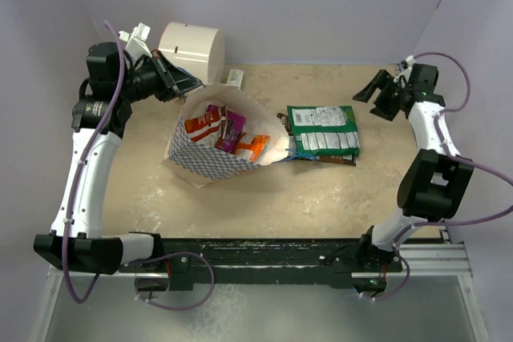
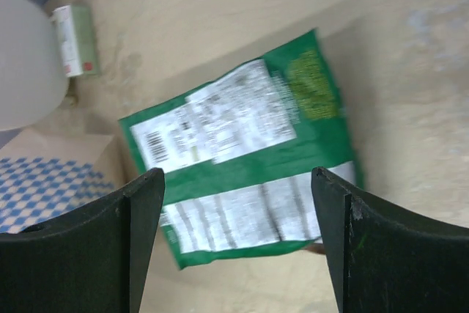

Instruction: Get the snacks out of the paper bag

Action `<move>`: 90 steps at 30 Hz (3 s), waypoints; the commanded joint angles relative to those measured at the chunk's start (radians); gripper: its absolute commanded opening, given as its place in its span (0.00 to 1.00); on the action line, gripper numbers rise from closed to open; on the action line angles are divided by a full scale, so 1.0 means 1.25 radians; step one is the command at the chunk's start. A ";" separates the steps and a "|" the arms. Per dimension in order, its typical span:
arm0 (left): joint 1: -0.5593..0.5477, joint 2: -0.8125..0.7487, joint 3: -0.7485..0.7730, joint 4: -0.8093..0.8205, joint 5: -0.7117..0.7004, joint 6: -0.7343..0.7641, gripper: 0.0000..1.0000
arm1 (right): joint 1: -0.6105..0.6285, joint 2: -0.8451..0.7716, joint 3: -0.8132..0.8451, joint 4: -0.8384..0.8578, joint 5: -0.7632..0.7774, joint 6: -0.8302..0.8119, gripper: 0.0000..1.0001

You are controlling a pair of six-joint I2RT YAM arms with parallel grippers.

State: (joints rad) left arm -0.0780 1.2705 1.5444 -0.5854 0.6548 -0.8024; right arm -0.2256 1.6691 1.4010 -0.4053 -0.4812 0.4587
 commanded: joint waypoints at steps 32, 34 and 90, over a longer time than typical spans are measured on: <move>0.007 0.003 0.014 0.050 0.046 -0.021 0.00 | -0.081 0.098 -0.169 0.201 -0.243 0.017 0.05; 0.007 0.003 0.014 0.049 0.045 -0.022 0.00 | -0.080 0.084 -0.176 0.212 -0.240 0.039 0.02; 0.012 -0.033 0.050 0.026 0.089 0.221 0.00 | 0.246 -0.060 -0.029 -0.013 -0.108 -0.039 0.68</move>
State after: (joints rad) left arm -0.0658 1.2579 1.5261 -0.5694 0.7513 -0.6640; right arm -0.0975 1.5581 1.3441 -0.3782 -0.4126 0.4000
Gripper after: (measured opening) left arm 0.004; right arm 0.672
